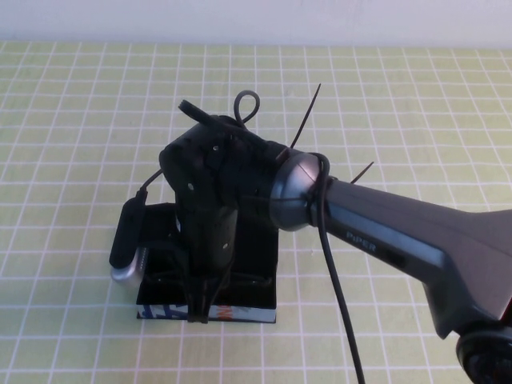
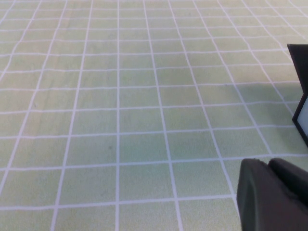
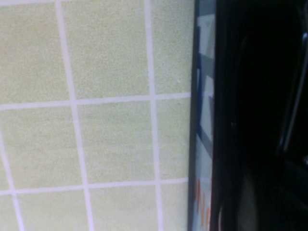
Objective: Return glasses to glasses case
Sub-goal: Place the glasses in the glasses case
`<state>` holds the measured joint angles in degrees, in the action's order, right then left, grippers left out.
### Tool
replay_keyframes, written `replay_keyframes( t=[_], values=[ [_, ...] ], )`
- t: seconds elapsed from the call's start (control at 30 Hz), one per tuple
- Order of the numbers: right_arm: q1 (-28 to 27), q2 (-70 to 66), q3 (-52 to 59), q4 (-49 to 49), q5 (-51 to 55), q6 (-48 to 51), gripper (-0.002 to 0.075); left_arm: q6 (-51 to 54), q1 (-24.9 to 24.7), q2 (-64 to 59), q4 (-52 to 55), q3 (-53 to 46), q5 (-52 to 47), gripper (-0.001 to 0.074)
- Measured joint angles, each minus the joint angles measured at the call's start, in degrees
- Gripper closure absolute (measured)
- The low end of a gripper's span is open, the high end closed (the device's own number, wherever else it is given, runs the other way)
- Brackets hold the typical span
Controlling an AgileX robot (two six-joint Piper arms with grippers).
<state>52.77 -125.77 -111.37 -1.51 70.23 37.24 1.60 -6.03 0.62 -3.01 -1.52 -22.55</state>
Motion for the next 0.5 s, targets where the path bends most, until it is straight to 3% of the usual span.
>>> replay_keyframes(
  t=[0.3, 0.5],
  values=[
    [-0.21, 0.0, 0.0, 0.0, 0.0, 0.0, 0.0685, 0.0, 0.0, 0.0, 0.0, 0.0, 0.0, 0.0739],
    [-0.31, 0.0, 0.0, -0.16, 0.0, 0.0, 0.0484, 0.0, 0.0, 0.0, 0.0, 0.0, 0.0, 0.0739]
  ],
)
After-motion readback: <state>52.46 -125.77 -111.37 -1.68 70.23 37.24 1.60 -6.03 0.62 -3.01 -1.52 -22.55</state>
